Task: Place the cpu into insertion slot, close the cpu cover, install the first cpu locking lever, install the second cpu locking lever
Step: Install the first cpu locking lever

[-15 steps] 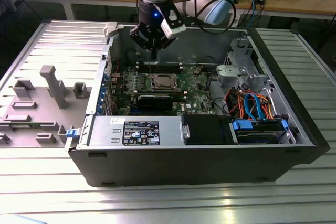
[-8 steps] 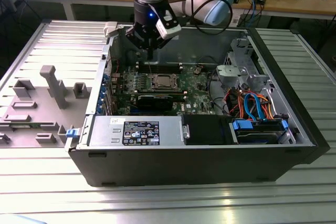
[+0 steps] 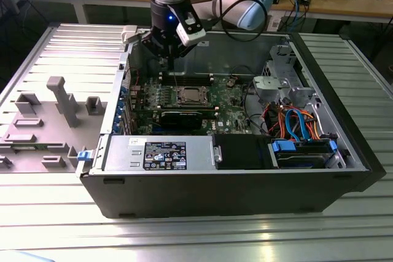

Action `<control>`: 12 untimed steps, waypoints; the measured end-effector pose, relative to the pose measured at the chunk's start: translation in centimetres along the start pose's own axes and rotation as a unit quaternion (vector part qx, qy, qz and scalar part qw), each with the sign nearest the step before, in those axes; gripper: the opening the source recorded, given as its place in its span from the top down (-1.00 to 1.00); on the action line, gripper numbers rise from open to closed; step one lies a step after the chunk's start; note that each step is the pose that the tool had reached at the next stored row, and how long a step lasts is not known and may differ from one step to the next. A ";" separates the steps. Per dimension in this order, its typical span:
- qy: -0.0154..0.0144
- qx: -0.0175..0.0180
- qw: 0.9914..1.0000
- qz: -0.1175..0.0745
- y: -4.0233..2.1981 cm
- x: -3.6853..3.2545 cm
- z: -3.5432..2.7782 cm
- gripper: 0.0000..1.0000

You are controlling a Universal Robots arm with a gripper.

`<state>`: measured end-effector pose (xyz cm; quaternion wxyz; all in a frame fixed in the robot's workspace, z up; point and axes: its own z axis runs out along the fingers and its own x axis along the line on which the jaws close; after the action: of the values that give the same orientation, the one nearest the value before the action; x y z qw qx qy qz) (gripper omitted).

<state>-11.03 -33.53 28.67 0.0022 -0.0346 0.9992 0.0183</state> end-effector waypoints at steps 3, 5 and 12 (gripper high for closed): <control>0.000 0.000 1.000 0.000 0.03 0.43 0.04 0.79; 0.000 0.000 1.000 0.000 0.04 0.65 0.06 0.79; 0.000 0.000 1.000 0.000 0.08 1.33 0.24 0.79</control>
<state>-12.36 -33.53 28.43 0.0022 -0.0346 0.9992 0.0184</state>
